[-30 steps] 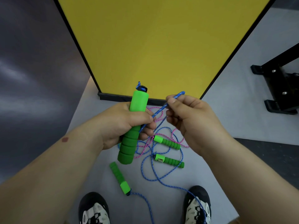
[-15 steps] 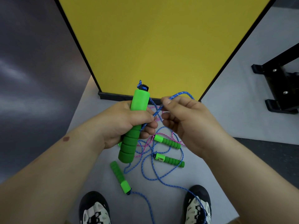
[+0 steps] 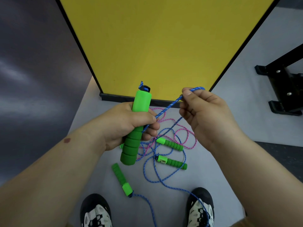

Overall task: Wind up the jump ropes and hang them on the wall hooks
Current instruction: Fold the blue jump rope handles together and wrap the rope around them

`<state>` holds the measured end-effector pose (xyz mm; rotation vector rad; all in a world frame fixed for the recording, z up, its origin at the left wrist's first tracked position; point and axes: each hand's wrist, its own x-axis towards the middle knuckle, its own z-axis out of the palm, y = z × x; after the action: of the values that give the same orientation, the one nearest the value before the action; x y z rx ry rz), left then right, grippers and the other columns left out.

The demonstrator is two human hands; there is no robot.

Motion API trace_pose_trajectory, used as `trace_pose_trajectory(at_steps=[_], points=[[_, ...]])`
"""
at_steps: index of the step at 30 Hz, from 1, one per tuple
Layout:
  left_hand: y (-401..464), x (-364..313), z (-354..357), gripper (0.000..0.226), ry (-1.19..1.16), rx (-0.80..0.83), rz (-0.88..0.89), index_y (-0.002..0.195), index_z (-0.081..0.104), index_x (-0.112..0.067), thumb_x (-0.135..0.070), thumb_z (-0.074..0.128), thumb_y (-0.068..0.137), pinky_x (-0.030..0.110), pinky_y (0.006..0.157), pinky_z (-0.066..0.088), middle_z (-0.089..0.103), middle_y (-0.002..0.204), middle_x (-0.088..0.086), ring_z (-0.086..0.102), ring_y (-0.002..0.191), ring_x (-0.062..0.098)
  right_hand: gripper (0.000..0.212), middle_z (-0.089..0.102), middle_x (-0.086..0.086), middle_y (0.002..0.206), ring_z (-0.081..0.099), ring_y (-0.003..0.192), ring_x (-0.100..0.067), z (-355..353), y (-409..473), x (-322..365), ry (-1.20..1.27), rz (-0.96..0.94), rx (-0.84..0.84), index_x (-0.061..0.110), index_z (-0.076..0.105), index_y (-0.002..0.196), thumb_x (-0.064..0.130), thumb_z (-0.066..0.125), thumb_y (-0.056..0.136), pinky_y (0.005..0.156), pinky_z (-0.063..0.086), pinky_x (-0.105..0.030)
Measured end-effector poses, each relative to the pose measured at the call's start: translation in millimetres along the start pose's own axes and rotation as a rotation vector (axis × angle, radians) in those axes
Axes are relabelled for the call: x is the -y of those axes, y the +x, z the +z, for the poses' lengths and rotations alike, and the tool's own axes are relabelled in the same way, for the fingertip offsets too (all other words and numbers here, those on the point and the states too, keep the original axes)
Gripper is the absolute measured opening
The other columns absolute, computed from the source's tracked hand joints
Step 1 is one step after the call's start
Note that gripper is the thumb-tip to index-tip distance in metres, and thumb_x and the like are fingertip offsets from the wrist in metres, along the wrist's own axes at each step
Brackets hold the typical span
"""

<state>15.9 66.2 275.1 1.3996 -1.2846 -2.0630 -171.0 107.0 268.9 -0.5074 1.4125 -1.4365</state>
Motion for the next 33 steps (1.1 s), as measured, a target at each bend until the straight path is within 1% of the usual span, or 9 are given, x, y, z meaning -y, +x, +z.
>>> trace_pose_trajectory(at_steps=[6,10,12,15,18,21,24,29,33], points=[[0.4,0.8,-1.2,0.003,0.001,-0.006,0.003,0.095,0.064,-0.004,-0.002,0.064,0.093,0.026,0.057,0.058,0.072,0.077,0.012,0.07,0.064,0.018,0.015,0.061,-0.005,0.076,0.058,0.068,-0.015,5.0,-6.3,-5.0,-0.014,0.055,0.14,0.012,0.066,0.079,0.016,0.069,0.093,0.069,0.053,-0.027],[-0.1,-0.5,0.9,0.003,-0.001,-0.002,0.002,0.094,0.065,-0.004,-0.003,0.062,0.094,0.024,0.057,0.058,0.072,0.075,0.01,0.069,0.062,0.016,0.016,0.07,0.0,0.095,0.059,0.072,-0.013,10.1,-14.5,-13.2,-0.109,0.055,0.266,0.013,0.07,0.077,0.012,0.068,0.093,0.069,0.052,-0.028],[-0.2,-1.1,1.7,0.003,0.006,0.0,0.007,0.094,0.065,-0.004,-0.003,0.062,0.094,0.023,0.058,0.058,0.072,0.075,0.01,0.069,0.062,0.015,0.014,0.07,0.0,0.098,0.058,0.074,-0.015,10.7,-16.1,-16.3,-0.143,0.048,0.288,0.01,0.07,0.08,0.011,0.067,0.094,0.069,0.051,-0.028],[-0.5,-1.2,1.7,0.004,-0.003,-0.004,0.011,0.092,0.065,-0.005,-0.004,0.062,0.094,0.024,0.058,0.058,0.072,0.076,0.01,0.068,0.063,0.016,0.013,0.071,0.004,0.094,0.058,0.072,-0.013,10.4,-14.9,-16.9,-0.161,0.022,0.253,0.009,0.072,0.084,0.009,0.066,0.095,0.068,0.051,-0.026],[-0.2,-0.9,0.7,0.003,-0.002,-0.008,0.01,0.092,0.064,-0.006,-0.003,0.062,0.094,0.025,0.057,0.057,0.072,0.077,0.011,0.069,0.063,0.018,0.012,0.07,0.005,0.089,0.058,0.069,-0.013,7.6,-9.2,-12.1,-0.082,0.006,0.141,0.007,0.07,0.084,0.008,0.065,0.095,0.069,0.052,-0.027],[0.0,0.5,-0.8,0.004,0.004,-0.013,0.004,0.096,0.063,-0.003,-0.003,0.063,0.093,0.025,0.057,0.057,0.072,0.078,0.012,0.069,0.064,0.018,0.009,0.068,0.001,0.082,0.058,0.069,-0.014,2.4,-3.0,-3.5,0.019,-0.016,0.018,0.01,0.071,0.087,0.01,0.067,0.095,0.07,0.053,-0.027],[-0.5,0.8,-1.0,0.003,0.006,-0.009,0.007,0.096,0.063,-0.003,-0.001,0.062,0.093,0.025,0.057,0.058,0.072,0.077,0.012,0.069,0.063,0.018,0.007,0.065,-0.001,0.081,0.059,0.07,-0.014,0.0,-2.0,-1.1,0.046,-0.028,-0.02,0.01,0.071,0.089,0.013,0.068,0.094,0.071,0.054,-0.026],[0.7,0.0,-0.6,0.005,0.004,-0.018,0.007,0.098,0.062,-0.003,-0.001,0.063,0.093,0.025,0.058,0.057,0.071,0.077,0.013,0.069,0.063,0.018,0.01,0.059,-0.007,0.08,0.057,0.067,-0.014,5.5,-7.8,-8.3,0.012,0.044,0.104,0.007,0.067,0.094,0.016,0.069,0.094,0.068,0.053,-0.027],[-0.5,-1.1,1.9,0.004,0.007,-0.013,0.013,0.093,0.064,-0.004,-0.002,0.062,0.093,0.023,0.055,0.056,0.071,0.076,0.012,0.068,0.061,0.016,0.011,0.065,-0.003,0.085,0.057,0.071,-0.014,11.0,-15.7,-17.5,-0.111,0.067,0.258,0.01,0.07,0.083,0.013,0.067,0.094,0.068,0.052,-0.028]])
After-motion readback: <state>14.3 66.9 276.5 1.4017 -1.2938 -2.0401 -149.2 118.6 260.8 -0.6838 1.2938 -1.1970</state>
